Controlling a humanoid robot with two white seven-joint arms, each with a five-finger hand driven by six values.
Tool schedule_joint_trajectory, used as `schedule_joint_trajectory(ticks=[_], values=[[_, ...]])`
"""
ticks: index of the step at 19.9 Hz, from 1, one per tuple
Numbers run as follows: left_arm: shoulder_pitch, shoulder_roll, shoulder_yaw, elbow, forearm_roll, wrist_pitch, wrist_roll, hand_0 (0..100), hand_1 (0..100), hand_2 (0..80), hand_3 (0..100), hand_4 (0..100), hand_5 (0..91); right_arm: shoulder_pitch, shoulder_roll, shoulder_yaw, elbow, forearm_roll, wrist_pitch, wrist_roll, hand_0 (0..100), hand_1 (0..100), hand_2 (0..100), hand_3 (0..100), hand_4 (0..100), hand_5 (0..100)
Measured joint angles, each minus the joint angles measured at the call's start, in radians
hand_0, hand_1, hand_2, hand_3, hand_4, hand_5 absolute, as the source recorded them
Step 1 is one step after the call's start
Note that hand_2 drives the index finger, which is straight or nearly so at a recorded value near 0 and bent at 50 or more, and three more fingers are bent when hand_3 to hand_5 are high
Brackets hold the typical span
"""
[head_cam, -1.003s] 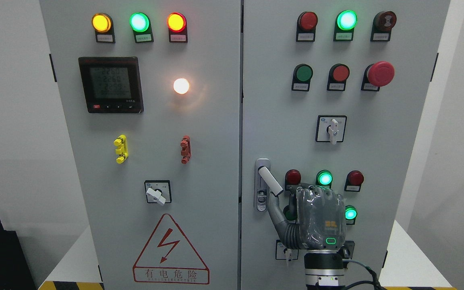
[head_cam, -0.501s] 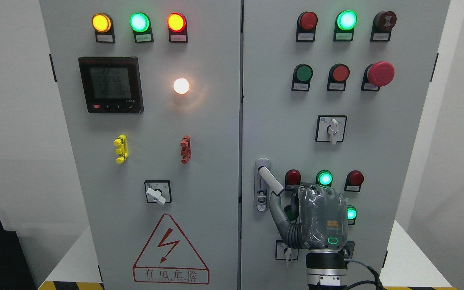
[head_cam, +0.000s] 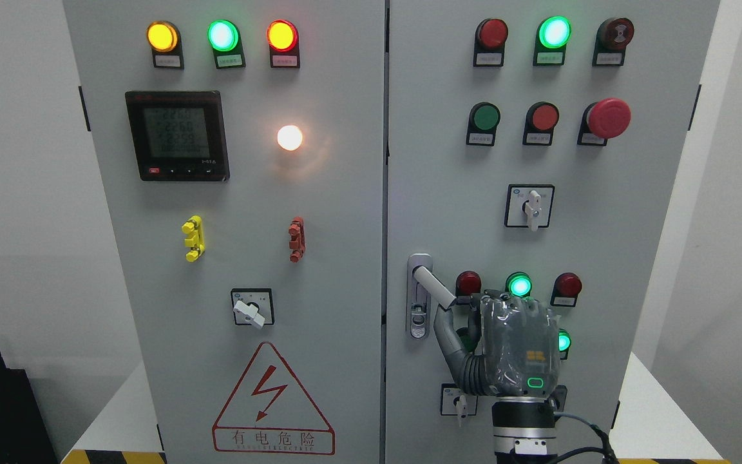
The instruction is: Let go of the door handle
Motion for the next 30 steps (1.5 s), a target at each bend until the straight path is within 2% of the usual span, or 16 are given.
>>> schedule_joint_trajectory(ticks=[30], values=[[0.0,0.0,0.0,0.0,0.0,0.0,0.0,12,39,0.0,0,0,0.0,-0.024,-0.001,-0.014,-0.008,0.0,-0.001,0.008,58,40,100,100,100,98]])
